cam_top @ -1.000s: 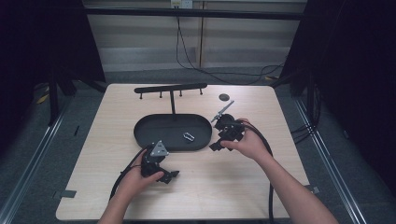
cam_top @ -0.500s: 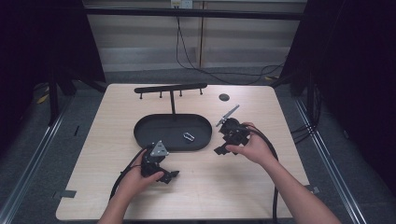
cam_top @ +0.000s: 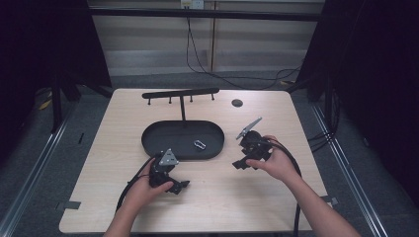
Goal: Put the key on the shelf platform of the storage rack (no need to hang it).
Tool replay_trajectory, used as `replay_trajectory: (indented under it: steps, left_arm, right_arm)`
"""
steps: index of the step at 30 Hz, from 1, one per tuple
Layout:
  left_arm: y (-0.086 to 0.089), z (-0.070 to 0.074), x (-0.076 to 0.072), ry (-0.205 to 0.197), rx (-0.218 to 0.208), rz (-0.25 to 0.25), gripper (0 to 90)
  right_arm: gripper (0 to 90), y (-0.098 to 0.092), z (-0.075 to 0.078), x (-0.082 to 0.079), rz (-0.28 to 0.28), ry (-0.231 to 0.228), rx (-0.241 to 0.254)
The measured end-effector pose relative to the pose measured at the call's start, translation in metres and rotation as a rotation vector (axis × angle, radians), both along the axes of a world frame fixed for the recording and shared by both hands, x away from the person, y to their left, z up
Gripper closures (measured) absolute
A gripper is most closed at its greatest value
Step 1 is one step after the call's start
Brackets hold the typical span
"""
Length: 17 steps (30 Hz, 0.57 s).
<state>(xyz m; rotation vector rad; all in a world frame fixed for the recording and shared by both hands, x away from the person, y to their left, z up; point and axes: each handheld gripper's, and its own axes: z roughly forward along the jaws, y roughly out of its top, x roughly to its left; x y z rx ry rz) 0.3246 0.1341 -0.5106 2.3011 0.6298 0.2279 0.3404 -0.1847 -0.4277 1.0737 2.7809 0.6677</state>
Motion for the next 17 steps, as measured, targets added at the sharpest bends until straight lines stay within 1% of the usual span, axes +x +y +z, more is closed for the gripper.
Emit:
replay_trajectory:
  steps: [1, 2, 3, 6, 10, 12, 13, 17]
  left_arm:
    - [0.000, 0.000, 0.000, 0.001, -0.005, 0.004, 0.0]
    - [0.000, 0.000, 0.000, 0.001, -0.005, 0.004, 0.0]
    - [0.000, 0.000, 0.000, 0.000, 0.000, 0.000, 0.0]
    - [0.000, -0.001, 0.000, 0.001, -0.010, 0.004, 0.0]
    - [0.000, 0.000, 0.000, 0.000, 0.000, 0.000, 0.0]
    - [0.000, 0.000, 0.000, 0.000, -0.002, 0.001, 0.0]
    - [0.000, 0.000, 0.000, 0.000, 0.000, 0.000, 0.0]
    - [0.000, 0.000, 0.000, 0.000, 0.000, 0.000, 0.0]
  right_arm:
    - [33.0, -0.003, -0.003, -0.003, 0.001, -0.005, 0.003]
    - [33.0, -0.003, -0.003, -0.003, 0.001, -0.005, 0.003]
    - [32.6, -0.004, -0.004, -0.004, -0.003, -0.001, -0.005]
    - [32.7, -0.009, -0.011, -0.011, -0.003, -0.005, -0.004]
    - [32.1, -0.013, -0.017, -0.016, -0.008, -0.002, 0.011]
    - [32.2, -0.014, -0.018, -0.016, -0.010, -0.003, 0.008]
    - [32.2, -0.014, -0.020, -0.017, -0.010, -0.010, -0.008]
    - [32.3, -0.014, -0.020, -0.015, -0.011, -0.009, 0.000]
